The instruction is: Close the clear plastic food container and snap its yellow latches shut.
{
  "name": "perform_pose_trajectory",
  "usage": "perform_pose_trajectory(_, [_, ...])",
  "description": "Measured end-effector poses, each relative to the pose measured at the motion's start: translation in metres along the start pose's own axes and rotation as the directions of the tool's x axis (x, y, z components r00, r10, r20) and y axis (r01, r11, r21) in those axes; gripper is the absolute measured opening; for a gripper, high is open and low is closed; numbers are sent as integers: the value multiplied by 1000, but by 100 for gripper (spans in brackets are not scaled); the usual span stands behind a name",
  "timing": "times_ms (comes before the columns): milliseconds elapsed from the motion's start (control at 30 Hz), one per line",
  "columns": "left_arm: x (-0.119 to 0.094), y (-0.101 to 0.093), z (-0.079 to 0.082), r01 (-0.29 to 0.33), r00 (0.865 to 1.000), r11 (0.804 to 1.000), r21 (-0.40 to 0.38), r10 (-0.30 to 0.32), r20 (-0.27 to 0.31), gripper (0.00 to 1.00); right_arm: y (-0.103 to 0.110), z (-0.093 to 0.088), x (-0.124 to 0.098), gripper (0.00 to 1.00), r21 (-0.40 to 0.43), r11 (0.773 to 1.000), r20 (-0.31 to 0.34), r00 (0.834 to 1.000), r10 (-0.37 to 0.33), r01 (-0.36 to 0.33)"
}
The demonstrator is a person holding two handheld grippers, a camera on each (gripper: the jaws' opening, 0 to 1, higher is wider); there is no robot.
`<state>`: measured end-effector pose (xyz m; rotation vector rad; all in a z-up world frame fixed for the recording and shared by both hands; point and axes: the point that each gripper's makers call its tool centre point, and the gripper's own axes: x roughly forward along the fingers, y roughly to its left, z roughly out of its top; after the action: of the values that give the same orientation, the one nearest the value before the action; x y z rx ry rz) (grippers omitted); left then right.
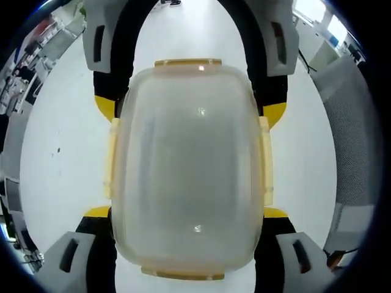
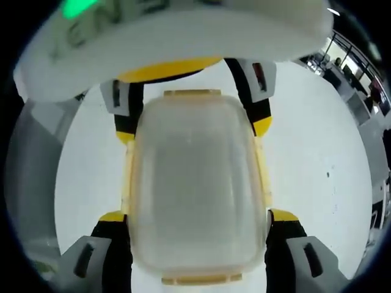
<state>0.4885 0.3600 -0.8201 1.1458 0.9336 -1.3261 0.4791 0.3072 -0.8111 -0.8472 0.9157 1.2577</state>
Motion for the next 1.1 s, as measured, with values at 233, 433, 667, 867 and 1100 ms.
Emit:
perform_pose_trajectory(233, [0, 2, 0, -2, 1000, 1000, -3, 2, 0, 96, -2, 0, 0, 92, -2, 1000, 1, 1000, 1, -1])
perform_pose_trajectory(433, [-1, 2, 1, 0, 1000, 1000, -3, 0, 9, 96, -2, 0, -1, 92, -4, 1000, -5, 1000, 5, -5])
perform_pose_trajectory(667, [-1, 2, 1, 1, 1000, 1000, -20, -1, 19, 96, -3, -1, 0, 92, -34, 999, -17, 1000, 6, -6])
perform_pose_trajectory(867, [-2, -1, -3, 1, 1000, 999, 43, 0, -11, 99, -2, 9, -4, 96, -90, 996, 45, 999, 10, -6])
perform_pose_trajectory(1100, [-11, 5, 2, -28, 999, 999, 16, 28, 40, 99, -5, 7, -13, 93, -50, 999, 81, 997, -11, 15])
